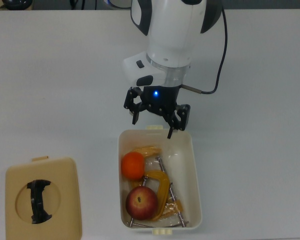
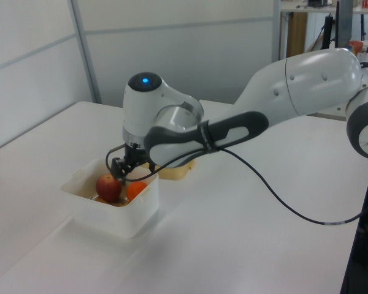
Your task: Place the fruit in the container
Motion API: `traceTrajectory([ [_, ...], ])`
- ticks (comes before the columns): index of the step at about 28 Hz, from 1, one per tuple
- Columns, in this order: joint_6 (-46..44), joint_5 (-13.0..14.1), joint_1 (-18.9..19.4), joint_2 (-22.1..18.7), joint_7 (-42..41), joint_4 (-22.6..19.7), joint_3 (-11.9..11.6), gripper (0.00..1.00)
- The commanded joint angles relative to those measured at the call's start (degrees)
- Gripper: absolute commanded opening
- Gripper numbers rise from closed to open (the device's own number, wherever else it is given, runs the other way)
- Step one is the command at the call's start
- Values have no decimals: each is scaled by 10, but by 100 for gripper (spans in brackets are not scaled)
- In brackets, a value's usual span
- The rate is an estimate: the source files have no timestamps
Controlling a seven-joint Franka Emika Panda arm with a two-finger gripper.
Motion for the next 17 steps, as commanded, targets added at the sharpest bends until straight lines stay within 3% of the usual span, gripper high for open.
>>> traceTrajectory([
  [1,-118,102,-10,-48,-208,-2,-17,100],
  [9,-264,102,-11,-94,-321,-2,-75,100],
  [14,-301,102,-12,-115,-365,-3,-110,100],
  [17,-311,101,-15,-122,-372,-3,-118,100],
])
